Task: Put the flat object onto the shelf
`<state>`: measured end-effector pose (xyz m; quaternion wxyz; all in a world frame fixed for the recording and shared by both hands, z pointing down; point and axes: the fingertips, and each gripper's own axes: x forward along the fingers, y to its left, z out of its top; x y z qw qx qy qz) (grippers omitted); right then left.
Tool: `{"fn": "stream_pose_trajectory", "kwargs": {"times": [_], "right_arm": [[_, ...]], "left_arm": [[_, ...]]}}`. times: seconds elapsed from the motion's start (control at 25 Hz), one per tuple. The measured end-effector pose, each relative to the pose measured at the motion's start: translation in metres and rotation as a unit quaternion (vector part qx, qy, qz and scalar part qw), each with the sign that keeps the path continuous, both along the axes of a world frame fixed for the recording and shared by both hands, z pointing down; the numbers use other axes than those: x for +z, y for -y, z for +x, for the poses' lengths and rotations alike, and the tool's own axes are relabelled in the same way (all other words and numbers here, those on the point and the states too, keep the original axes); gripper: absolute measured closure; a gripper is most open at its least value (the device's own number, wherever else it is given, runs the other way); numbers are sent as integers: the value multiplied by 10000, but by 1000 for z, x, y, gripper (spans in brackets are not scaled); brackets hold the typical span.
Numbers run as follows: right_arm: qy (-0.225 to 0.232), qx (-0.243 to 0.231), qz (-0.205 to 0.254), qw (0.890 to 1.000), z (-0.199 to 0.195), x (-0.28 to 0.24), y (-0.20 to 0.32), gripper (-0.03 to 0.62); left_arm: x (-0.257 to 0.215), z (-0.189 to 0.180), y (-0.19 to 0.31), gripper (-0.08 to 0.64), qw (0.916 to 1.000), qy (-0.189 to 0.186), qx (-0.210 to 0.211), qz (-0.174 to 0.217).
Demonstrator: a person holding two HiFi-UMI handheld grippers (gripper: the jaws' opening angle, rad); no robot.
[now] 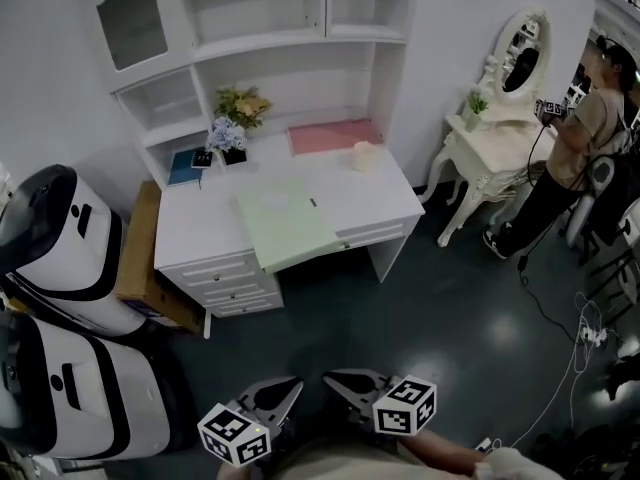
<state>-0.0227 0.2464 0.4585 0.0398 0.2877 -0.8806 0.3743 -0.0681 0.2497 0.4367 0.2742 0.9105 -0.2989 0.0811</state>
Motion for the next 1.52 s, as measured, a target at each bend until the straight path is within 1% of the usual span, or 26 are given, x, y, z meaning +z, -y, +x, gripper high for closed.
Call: {"fn": "stream_pose_trajectory", "kwargs": {"times": [0.12,0.24,0.32,0.52,0.68,0.76,0.84,0.92,1.0,1.08,1.16,1.32,1.52], "right_arm": [[114,-46,66,9999,20,-4,22,568],[149,-115,-1,9998,35,1,37,568],[195,-127,-68,9997,42,3,47,568],[342,64,-221,9992,62,5,66,568],[212,100,-285,9993,71,10,77,568],[160,219,-309,9992,77,11,87,568],[170,329,-340,9987,83,10,98,568],[226,367,-233,9988,82,5,109,568],[259,447,-31,9987,79,-1,119,568],[139,558,104,9983,76,-4,131,568],[-8,559,166,9983,69,-6,145,568],[-165,528,102,9984,49,-5,170,568],[-298,622,4,9976,29,-3,202,568]], "left_arm": [[-12,18,19,546,9998,-2,-94,149],[-19,32,27,546,9998,-87,-108,122],[-20,34,36,546,9997,-56,-223,71],[-19,43,50,546,9997,-4,-214,-98],[-12,42,66,546,9995,74,-238,-189],[-11,42,76,546,9995,50,-227,-192],[-15,44,89,546,9998,9,-170,-93],[-19,45,103,546,10000,-8,-71,28],[-18,39,114,546,10000,34,-10,60],[-17,30,124,546,9999,80,3,66],[-18,20,139,546,10000,28,2,74],[-15,-3,171,546,9999,-119,-16,-20],[-16,-28,210,546,9995,-307,53,34]]}}
